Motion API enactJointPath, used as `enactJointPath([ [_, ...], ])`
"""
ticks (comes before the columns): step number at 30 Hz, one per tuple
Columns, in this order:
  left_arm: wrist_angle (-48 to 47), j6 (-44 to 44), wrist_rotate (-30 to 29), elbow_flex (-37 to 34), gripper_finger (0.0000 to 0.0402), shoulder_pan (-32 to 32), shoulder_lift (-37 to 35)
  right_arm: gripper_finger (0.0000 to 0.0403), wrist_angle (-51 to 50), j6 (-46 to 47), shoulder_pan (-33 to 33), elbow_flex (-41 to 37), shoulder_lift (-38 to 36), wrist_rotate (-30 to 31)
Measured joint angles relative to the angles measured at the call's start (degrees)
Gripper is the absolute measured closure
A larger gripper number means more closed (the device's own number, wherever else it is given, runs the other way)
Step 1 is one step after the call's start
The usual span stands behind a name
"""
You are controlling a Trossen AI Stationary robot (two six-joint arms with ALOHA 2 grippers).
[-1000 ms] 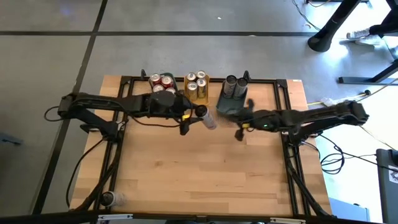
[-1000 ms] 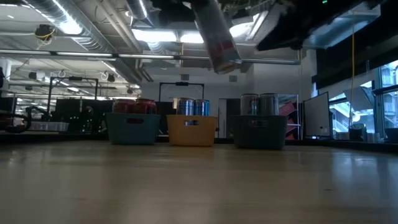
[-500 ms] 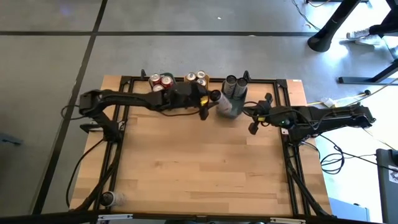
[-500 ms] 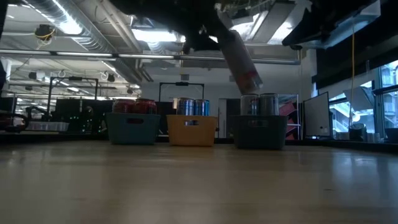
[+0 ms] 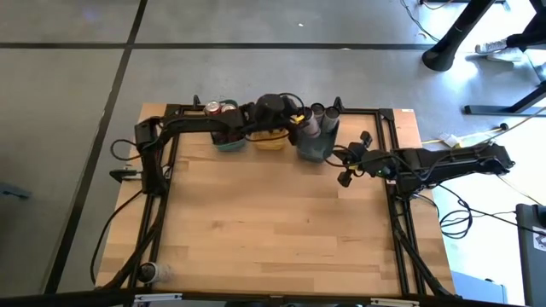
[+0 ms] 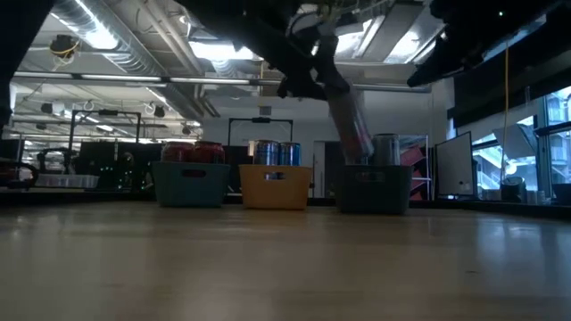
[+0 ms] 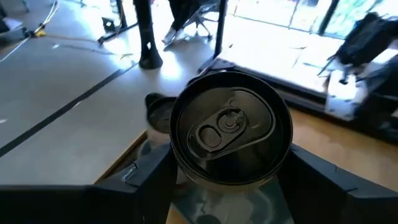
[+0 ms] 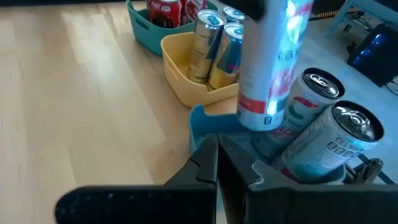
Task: Sort soda cans
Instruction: Put the top white-pink soda can into the blue bin
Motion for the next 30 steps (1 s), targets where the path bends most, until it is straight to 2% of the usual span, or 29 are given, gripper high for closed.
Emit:
enactJointPath([
  [14, -10.01, 0.25, -0.02, 10.91, 0.0167, 1.22, 9.91, 0.0397, 2.22, 2.53, 0.0, -5.13, -0.04, 0.36],
  [30, -11.2, 1.58, -0.02, 11.05, 0.0166, 1.12, 12.53, 0.0397, 2.27, 2.5, 0.0, -5.13, -0.04, 0.39],
])
